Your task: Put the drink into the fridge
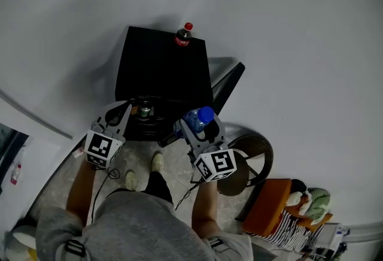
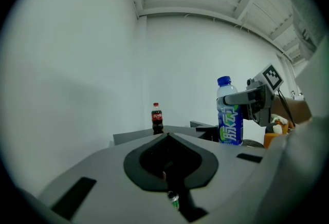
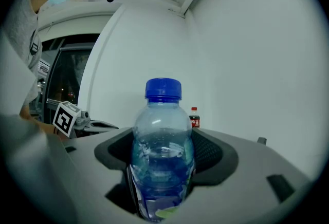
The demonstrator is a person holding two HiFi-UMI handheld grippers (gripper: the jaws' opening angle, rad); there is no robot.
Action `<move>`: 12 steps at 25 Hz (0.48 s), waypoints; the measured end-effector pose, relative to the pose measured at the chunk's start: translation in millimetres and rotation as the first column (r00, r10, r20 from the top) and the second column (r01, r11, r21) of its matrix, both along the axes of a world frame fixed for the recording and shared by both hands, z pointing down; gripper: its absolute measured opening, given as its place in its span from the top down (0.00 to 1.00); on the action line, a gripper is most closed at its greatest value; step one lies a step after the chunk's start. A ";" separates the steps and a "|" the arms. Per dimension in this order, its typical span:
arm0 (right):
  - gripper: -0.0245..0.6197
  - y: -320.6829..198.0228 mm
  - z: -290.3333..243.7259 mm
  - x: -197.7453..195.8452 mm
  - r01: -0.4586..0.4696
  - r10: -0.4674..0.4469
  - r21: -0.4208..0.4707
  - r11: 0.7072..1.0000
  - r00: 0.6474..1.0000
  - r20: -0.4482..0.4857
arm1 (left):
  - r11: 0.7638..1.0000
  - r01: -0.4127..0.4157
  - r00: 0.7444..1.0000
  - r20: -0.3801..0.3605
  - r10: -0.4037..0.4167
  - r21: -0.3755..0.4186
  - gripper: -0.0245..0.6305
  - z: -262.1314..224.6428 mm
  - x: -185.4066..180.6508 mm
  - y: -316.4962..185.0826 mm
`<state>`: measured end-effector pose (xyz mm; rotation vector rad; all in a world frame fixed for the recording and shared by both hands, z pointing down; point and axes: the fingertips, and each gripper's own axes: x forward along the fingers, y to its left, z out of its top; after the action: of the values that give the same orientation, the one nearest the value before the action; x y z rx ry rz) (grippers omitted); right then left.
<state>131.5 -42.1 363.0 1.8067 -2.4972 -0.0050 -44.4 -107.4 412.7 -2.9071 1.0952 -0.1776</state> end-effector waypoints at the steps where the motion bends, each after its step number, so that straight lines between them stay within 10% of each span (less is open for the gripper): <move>1: 0.44 2.5 3.4 -1.6 -0.002 0.002 -0.003 1.000 1.000 0.000 | 1.000 -0.005 1.000 0.000 0.005 -0.004 0.96 2.2 0.5 2.3; 12: 0.44 14.8 50.8 -10.8 0.041 -0.041 -0.005 0.999 0.999 0.031 | 0.997 -0.019 1.000 0.024 0.020 -0.072 0.96 37.4 16.9 25.3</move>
<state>120.7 -27.4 413.8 1.7669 -2.5525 0.0284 -27.5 -82.1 450.1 -2.9683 1.0785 -0.2564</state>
